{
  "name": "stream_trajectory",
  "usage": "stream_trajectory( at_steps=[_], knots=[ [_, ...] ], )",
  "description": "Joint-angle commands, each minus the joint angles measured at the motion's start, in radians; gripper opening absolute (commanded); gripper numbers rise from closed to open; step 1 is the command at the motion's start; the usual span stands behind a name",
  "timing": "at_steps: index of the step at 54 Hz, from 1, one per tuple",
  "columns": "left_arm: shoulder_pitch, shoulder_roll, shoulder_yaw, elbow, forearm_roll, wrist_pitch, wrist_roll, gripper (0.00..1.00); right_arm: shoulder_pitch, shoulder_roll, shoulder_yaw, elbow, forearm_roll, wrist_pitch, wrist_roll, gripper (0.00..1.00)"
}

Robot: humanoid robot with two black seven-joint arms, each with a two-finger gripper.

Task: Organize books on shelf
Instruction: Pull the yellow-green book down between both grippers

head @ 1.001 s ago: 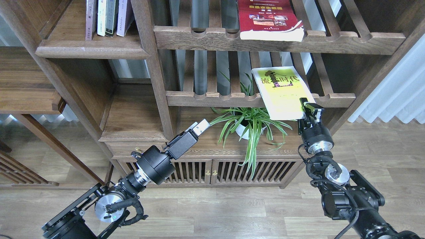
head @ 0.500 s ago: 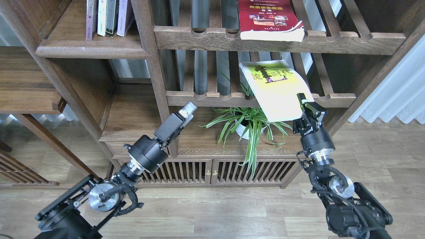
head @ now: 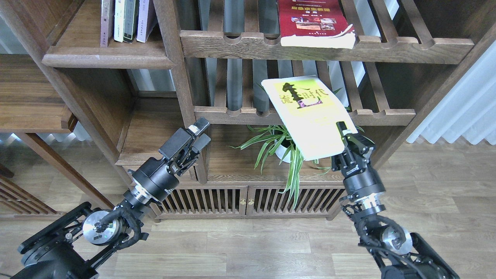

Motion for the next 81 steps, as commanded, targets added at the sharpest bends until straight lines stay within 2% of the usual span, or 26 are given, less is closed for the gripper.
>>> stream_trajectory(
  at_steps=[1, 20, 25, 36, 81],
  knots=[
    [0.0, -0.003, 0.003, 0.001, -0.009, 0.0, -0.001, 0.97, -0.009, 0.007, -0.036, 0.013, -0.011, 0.0, 0.002, 0.04],
    [0.008, -0.059, 0.009, 0.004, -0.008, 0.0, -0.024, 0.99, -0.022, 0.04, -0.048, 0.044, -0.057, 0.0, 0.004, 0.04],
    [0.012, -0.066, 0.013, 0.004, -0.005, 0.03, -0.03, 0.99, -0.018, 0.056, -0.048, 0.044, -0.066, 0.0, 0.007, 0.04],
    [0.015, -0.109, 0.012, 0.005, 0.006, 0.085, -0.086, 0.99, -0.021, 0.082, -0.05, 0.052, -0.101, 0.0, 0.005, 0.04],
    [0.018, -0.145, 0.012, 0.007, 0.01, 0.128, -0.086, 0.97, -0.022, 0.094, -0.082, 0.048, -0.161, 0.0, 0.002, 0.04]
  ],
)
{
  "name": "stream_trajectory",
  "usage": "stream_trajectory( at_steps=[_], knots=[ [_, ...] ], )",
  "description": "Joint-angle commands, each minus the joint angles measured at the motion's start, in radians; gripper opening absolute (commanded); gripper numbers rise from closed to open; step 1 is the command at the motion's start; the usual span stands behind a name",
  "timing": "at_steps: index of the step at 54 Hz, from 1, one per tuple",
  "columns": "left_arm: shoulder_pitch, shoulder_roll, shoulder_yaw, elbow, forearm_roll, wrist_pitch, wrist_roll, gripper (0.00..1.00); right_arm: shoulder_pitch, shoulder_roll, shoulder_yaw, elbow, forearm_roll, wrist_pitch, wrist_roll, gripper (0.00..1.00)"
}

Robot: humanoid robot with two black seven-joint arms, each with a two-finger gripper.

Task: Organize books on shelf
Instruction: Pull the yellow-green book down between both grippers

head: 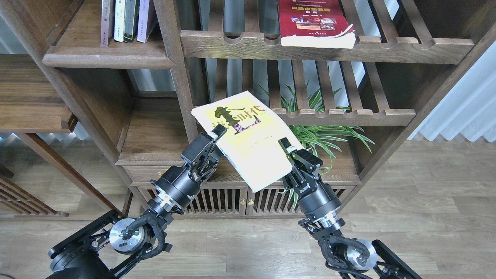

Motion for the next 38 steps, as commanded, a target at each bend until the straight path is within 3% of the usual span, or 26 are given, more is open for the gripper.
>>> stream_trajectory(
  at_steps=[1, 21, 38],
  knots=[
    [0.0, -0.007, 0.0, 0.0, -0.003, 0.01, 0.0, 0.97, 0.0, 0.001, -0.01, 0.0, -0.009, 0.0, -0.001, 0.04],
    [0.0, -0.007, 0.0, -0.003, -0.004, 0.015, 0.0, 0.92, 0.0, 0.003, -0.027, -0.002, -0.023, 0.0, 0.0, 0.04],
    [0.0, -0.007, 0.011, -0.003, -0.004, 0.019, 0.0, 0.76, 0.002, 0.003, -0.027, -0.002, -0.023, 0.0, 0.0, 0.04]
  ],
)
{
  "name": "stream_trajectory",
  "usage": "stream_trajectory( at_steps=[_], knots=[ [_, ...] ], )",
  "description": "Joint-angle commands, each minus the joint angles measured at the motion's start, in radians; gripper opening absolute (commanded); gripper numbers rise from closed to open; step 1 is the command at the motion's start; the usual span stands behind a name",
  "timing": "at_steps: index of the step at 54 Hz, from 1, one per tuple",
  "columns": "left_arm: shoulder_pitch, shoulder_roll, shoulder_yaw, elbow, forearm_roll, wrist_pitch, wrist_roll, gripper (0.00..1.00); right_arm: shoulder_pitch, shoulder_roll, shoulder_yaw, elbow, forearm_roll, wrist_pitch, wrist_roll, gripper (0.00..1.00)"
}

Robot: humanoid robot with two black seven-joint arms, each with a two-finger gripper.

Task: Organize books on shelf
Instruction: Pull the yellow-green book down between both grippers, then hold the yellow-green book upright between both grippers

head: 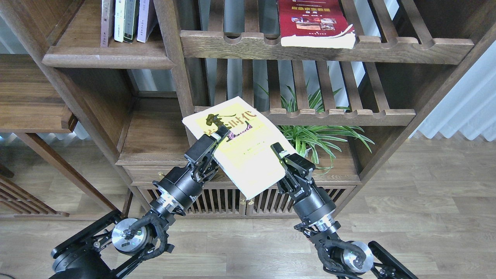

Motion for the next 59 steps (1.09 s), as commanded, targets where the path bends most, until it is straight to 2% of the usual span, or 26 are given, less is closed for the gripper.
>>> stream_trajectory(
  at_steps=[1, 35, 47, 52, 59],
  knots=[
    [-0.002, 0.0, 0.003, 0.0, 0.0, 0.002, -0.001, 0.76, 0.002, 0.0, 0.0, 0.0, 0.0, 0.0, -0.001, 0.04],
    [-0.002, -0.013, 0.0, -0.003, -0.001, 0.018, -0.001, 0.7, 0.008, -0.001, -0.001, -0.001, -0.003, 0.0, -0.001, 0.04],
    [-0.002, -0.012, -0.002, -0.003, -0.001, 0.015, -0.001, 0.64, 0.009, -0.001, -0.001, -0.001, -0.003, 0.0, -0.001, 0.04],
    [-0.002, -0.01, -0.002, -0.003, -0.001, 0.008, -0.001, 0.56, 0.008, -0.003, -0.001, -0.001, -0.003, 0.0, -0.001, 0.04],
    [-0.003, -0.012, -0.005, -0.005, -0.001, 0.006, -0.003, 0.54, 0.008, -0.004, -0.01, -0.001, -0.003, 0.0, -0.001, 0.04]
  ],
)
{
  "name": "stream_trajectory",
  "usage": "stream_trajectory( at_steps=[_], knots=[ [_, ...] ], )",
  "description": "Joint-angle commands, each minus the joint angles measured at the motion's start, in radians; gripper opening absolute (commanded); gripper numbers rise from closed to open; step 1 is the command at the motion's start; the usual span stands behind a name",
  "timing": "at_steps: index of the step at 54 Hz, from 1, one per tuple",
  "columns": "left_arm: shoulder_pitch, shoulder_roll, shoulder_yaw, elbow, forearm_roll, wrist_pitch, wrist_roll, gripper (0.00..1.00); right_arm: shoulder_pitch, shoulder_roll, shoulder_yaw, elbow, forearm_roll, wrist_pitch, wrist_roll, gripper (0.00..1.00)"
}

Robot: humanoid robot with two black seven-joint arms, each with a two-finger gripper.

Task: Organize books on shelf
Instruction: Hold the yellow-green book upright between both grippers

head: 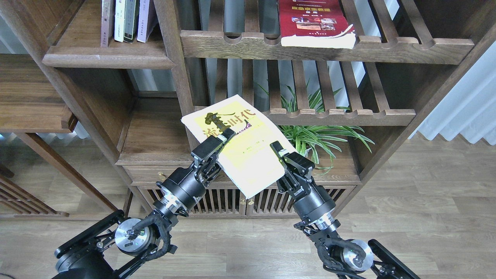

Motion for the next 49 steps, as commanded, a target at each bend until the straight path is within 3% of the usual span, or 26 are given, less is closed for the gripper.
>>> stream_trajectory(
  at_steps=[1, 49],
  knots=[
    [-0.001, 0.002, -0.001, 0.0, 0.0, -0.003, 0.0, 0.53, 0.0, -0.001, -0.008, 0.0, 0.0, 0.0, -0.001, 0.04],
    [0.001, 0.01, 0.005, -0.008, 0.0, -0.004, -0.002, 0.11, 0.012, 0.001, -0.013, 0.0, 0.0, 0.0, 0.0, 0.04]
  ],
)
